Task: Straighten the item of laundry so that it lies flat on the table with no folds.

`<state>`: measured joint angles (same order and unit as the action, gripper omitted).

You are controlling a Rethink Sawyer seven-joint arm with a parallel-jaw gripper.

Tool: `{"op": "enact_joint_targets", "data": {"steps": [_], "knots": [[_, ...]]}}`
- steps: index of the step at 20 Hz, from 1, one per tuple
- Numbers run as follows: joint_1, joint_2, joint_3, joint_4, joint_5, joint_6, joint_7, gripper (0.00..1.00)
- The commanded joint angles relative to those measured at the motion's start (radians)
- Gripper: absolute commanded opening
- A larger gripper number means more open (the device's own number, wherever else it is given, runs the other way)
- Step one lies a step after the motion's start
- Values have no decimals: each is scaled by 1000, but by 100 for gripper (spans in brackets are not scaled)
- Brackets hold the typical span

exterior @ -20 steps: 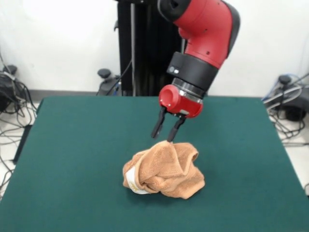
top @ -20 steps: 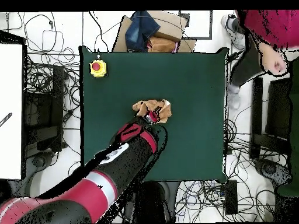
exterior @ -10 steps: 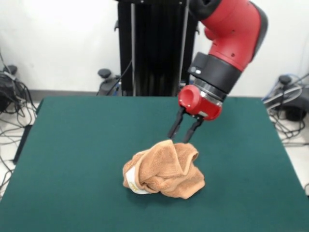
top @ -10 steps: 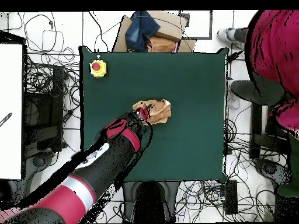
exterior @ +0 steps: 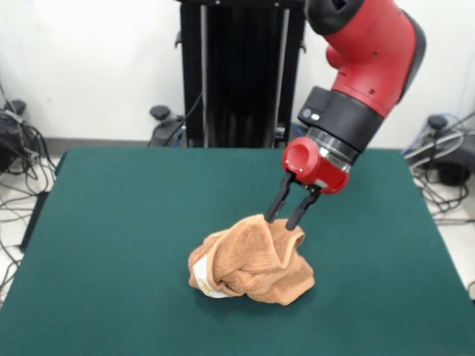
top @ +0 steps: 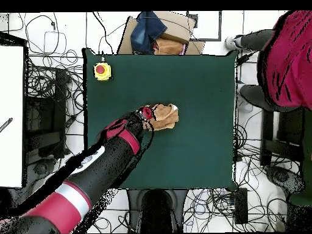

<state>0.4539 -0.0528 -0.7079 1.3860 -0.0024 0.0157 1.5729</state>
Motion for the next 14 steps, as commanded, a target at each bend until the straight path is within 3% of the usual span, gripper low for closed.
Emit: {"op": "enact_joint_targets", "data": {"steps": [1,5,14], "knots": [[-11,71,37,-67,55,22,182,100],[-28,78,57,-66,52,11,183,100],[27,189,-27,-112,146,11,236,100]]}}
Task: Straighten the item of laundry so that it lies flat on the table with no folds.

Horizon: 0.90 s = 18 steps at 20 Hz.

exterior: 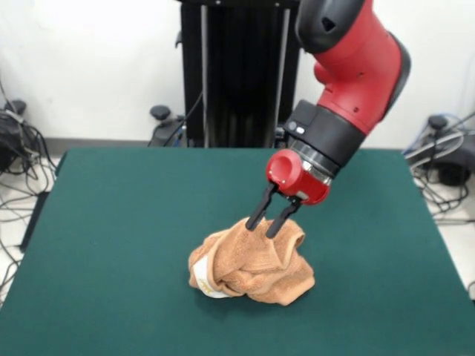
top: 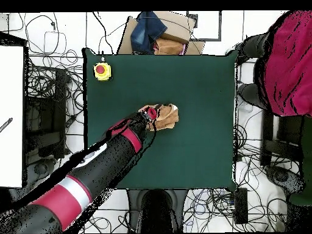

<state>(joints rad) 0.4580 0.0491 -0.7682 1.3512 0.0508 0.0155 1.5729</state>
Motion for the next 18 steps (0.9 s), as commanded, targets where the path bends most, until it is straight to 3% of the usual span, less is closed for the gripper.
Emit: {"op": "enact_joint_targets", "data": {"steps": [1,11,18], "knots": [[28,100,23,-84,102,11,231,100],[50,115,13,-71,174,15,238,100],[59,-14,100,27,105,42,184,100]]}}
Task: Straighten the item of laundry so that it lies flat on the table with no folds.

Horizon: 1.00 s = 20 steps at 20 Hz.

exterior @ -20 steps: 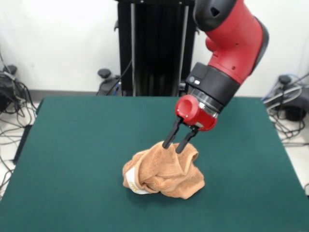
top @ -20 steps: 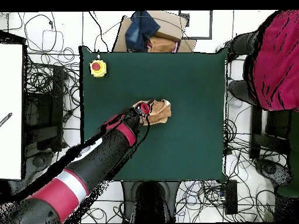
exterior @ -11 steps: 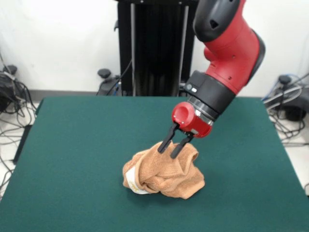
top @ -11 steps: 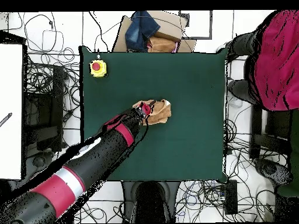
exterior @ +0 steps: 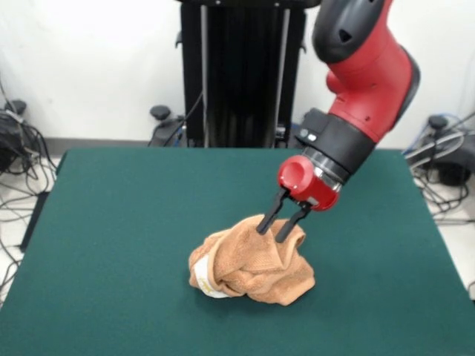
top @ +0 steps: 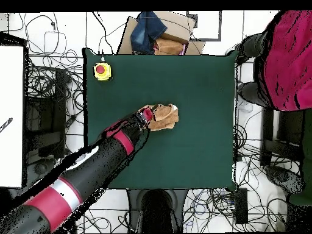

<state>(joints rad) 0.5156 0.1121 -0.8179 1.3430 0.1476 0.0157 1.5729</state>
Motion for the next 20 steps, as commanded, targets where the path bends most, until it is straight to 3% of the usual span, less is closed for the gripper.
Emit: {"op": "enact_joint_targets", "data": {"steps": [1,7,17,20], "knots": [[1,-87,156,46,7,39,187,100],[-1,-105,165,83,13,3,209,100],[9,7,111,35,46,-59,223,100],[38,71,56,17,79,-77,234,100]]}}
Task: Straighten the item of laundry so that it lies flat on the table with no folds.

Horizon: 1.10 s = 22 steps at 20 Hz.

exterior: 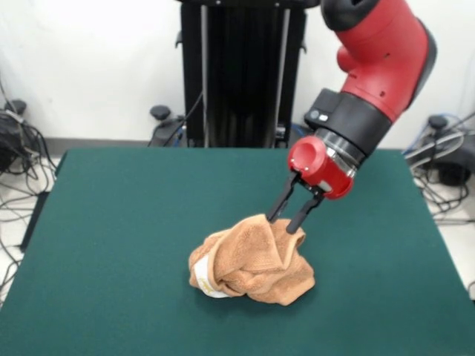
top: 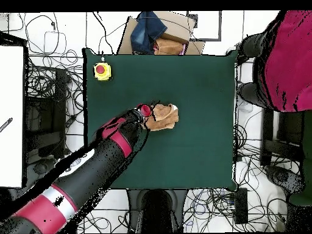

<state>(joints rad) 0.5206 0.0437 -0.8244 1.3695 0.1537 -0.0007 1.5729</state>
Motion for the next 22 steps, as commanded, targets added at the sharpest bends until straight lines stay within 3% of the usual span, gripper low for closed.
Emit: {"op": "enact_joint_targets", "data": {"steps": [1,13,22], "knots": [[37,148,58,-11,80,-61,236,100],[72,205,26,-32,148,-34,231,100],[66,176,32,46,165,-98,257,100]]}}
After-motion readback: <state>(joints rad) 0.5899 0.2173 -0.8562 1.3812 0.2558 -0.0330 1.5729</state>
